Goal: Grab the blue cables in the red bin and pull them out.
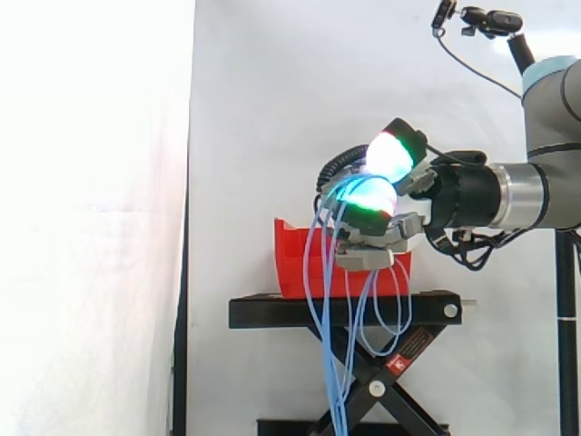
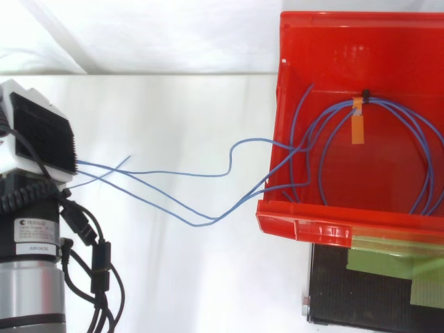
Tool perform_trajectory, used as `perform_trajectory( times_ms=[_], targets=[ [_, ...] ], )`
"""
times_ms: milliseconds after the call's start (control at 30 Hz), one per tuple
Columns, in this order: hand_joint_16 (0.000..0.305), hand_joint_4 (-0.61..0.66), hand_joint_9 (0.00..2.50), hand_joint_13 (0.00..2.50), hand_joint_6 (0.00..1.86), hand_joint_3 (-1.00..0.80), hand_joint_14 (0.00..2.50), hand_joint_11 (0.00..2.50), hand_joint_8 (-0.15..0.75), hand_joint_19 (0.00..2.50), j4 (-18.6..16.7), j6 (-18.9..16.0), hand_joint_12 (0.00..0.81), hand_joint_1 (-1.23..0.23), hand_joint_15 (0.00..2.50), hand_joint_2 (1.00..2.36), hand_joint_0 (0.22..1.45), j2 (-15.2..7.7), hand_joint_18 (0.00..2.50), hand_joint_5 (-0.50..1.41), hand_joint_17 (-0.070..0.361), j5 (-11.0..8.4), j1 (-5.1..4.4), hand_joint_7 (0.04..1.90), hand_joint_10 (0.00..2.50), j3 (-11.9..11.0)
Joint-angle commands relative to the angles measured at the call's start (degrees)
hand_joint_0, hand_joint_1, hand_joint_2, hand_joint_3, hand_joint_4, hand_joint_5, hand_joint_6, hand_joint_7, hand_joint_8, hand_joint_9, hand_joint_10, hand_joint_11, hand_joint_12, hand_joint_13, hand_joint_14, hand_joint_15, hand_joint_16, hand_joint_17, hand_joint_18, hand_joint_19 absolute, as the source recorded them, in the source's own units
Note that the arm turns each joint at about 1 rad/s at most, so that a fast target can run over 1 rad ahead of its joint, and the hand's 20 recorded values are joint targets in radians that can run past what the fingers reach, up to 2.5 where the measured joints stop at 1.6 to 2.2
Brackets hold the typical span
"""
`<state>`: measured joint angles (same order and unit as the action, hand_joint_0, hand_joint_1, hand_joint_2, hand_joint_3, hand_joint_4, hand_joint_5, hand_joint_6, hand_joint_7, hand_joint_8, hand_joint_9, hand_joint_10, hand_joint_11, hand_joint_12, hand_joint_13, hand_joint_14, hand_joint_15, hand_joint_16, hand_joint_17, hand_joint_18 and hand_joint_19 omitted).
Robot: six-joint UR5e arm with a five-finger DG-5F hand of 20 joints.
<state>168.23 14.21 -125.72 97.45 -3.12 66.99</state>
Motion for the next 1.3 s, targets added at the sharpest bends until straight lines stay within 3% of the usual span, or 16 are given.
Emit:
perform_trajectory(
  times_ms=[0,1033,1267],
  targets=[
    [0.041,0.31,1.28,1.56,0.15,-1.00,0.45,0.82,0.262,1.23,0.0,0.0,0.309,-1.01,1.55,1.00,0.80,0.0,1.10,1.00,0.091,0.02,0.04,0.82,0.03,0.0],
    [0.041,0.33,1.21,1.51,0.27,-1.00,0.53,0.82,0.266,1.23,-1.1,0.1,0.321,-1.04,1.49,1.00,0.78,0.0,1.06,0.91,0.093,0.28,0.13,0.73,0.03,0.0],
    [0.043,0.32,1.24,1.52,0.17,-1.00,0.57,0.82,0.265,1.21,-1.1,0.1,0.334,-0.96,1.44,1.00,0.74,-0.1,1.06,0.96,0.097,0.28,0.22,0.77,0.03,0.1]
  ],
)
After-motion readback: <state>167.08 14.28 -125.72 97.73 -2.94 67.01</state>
